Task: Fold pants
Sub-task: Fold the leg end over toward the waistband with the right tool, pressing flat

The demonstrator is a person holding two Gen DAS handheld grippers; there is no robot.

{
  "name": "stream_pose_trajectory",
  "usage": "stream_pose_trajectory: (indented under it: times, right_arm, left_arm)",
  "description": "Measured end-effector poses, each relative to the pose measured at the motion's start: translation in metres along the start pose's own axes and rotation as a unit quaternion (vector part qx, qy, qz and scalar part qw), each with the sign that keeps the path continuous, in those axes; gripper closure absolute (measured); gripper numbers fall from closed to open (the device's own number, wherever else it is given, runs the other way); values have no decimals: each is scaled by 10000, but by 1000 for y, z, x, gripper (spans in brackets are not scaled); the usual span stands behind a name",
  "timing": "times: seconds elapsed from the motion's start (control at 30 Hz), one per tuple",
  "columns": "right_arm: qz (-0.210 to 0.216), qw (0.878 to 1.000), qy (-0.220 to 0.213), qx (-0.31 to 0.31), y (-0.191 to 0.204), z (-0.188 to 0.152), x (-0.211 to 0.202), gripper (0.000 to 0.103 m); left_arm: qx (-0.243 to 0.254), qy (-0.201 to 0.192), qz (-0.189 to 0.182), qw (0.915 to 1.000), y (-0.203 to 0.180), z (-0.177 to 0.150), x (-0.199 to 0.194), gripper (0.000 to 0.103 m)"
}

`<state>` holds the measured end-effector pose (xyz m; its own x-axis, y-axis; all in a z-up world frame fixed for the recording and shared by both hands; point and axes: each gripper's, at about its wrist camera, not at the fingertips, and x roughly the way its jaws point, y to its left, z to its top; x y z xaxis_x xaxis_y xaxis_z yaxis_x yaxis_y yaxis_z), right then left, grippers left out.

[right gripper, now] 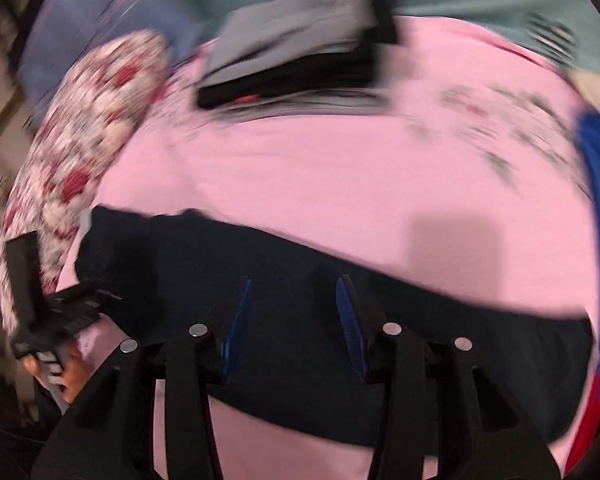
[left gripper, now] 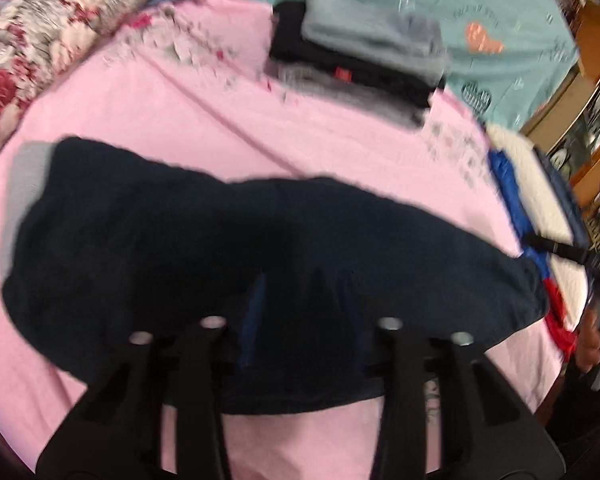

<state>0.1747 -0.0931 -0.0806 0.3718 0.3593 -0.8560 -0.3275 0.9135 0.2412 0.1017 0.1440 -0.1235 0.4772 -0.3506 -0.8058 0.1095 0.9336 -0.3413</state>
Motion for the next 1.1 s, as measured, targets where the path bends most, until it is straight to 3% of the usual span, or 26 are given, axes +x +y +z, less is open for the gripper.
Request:
stream_pose_trajectory:
  times: [0.07,0.13,0.33,0.6,0.87,1.1]
  right_arm:
    - [147,9990,235,-354,25,23,30,59]
    - [341,9962,515,-610,45,45,61,59]
    - [-101,9929,695,-957,70,59,111,59]
    - [-108,9889,750,-1281,76,22,100,59]
    - [-46,9869,785,-1412,86,9,88,62]
    - [322,9842,1135,-1317,86,1,89,64]
  left_arm:
    - [-31,310,106,9995,3,-3,16,86]
    - [-41,257,-13,9997,7,-6,14,86]
    - [-98,206,-191,9996,13,-11,12,86]
    - [276,79,119,9995,-2,-14,13,86]
    - [259,77,102,9996,-1,-13,13,86]
    - [264,73,110,9996,-1,-14,12,86]
